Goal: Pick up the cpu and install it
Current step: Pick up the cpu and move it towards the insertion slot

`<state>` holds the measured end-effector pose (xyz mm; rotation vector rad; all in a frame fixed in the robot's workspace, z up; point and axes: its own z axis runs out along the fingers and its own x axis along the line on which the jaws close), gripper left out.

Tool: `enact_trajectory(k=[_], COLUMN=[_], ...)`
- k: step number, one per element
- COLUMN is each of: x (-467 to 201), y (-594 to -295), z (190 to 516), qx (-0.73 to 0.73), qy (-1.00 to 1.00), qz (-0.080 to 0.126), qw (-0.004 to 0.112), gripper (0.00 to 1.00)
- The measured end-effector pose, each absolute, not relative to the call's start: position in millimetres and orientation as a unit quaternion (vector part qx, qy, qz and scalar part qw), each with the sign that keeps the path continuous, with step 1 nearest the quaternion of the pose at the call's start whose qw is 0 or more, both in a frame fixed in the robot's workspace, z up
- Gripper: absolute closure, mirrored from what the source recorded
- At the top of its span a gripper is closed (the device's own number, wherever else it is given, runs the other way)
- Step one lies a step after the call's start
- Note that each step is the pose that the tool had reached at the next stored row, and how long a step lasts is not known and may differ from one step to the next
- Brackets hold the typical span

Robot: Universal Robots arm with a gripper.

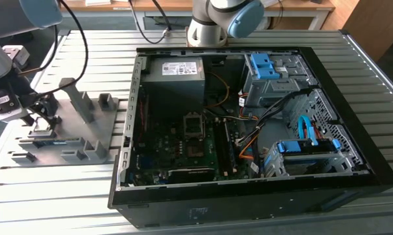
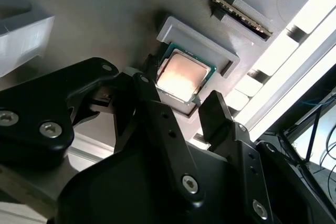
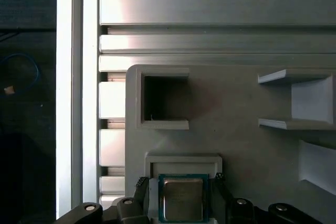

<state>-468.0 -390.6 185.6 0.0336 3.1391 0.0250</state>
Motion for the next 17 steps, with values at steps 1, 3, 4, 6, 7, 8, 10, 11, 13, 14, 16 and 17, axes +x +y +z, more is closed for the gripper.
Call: enact_trajectory(k=[1,3,4,6,7,8,10,11,13,14,16,17], x=[-467.9,-467.8,-467.8,-467.7,-467.6,-467.6,-467.6,-467.6,-467.6,-467.5,-467.6,-467.7], y=[-390.7,-390.7,-390.8,-390.8,-390.8,-390.9,-391.4,-391.5,-391.5,-391.5,-391.6,-391.6], z=[184.8,183.3,182.8,182.2,182.1,182.1,182.0,182.1,182.5,183.2,186.2,187.7], qx=[0.011,0.011,0.011,0.011,0.010,0.010,0.008,0.007,0.005,0.005,0.005,0.005], qy=[1.000,1.000,1.000,1.000,1.000,1.000,1.000,1.000,1.000,1.000,1.000,1.000], qz=[0.008,0.007,0.007,0.008,0.008,0.008,0.008,0.008,0.008,0.008,0.008,0.008], qw=[0.001,0.000,0.000,0.001,0.001,0.001,0.001,0.001,0.002,0.002,0.002,0.002], gripper=[0.42,0.42,0.42,0.42,0.42,0.42,0.42,0.42,0.42,0.42,0.42,0.42])
